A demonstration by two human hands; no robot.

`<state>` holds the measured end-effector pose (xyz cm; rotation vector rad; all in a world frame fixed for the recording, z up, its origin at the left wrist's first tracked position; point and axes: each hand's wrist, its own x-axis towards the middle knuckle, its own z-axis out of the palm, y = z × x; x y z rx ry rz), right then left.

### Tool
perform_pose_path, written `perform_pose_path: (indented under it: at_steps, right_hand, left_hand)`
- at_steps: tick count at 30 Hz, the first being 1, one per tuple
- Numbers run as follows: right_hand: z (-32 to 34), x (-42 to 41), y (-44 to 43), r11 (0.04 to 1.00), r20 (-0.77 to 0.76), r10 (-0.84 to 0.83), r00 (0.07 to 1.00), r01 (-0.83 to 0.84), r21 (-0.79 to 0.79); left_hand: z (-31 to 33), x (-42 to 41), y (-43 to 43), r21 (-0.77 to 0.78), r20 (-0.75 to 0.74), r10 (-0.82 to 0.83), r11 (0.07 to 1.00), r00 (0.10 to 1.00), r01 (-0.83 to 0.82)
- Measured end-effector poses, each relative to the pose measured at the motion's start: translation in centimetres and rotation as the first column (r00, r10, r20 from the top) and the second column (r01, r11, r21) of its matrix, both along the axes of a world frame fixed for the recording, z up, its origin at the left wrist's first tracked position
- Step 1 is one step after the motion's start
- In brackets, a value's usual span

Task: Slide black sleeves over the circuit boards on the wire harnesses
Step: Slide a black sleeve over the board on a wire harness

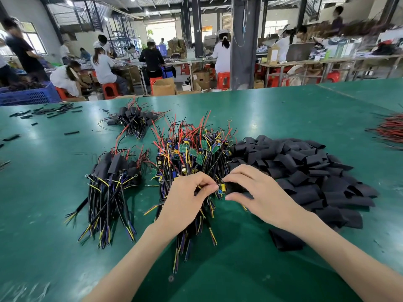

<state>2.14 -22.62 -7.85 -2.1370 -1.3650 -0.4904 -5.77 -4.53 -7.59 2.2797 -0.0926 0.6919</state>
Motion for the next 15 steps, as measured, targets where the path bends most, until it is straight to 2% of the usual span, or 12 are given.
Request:
perform_pose_path:
  at_steps: [12,15]
  right_hand:
    - [-0.26,-0.87,0.56,0.999,0.032,-0.014,0.999,0.015,-0.045]
    - [-0.22,-0.85,0.61,0.999,0.015,-0.013,1.000,0.013,-0.039]
  left_hand:
    - [-0.65,0.07,-0.48,0.074,0.052,0.020,0.997,0.998,-0.024]
    - [-0.41,-0.01,-0.60,0.144,0.119,0.037,0.988,0.992,-0.054]
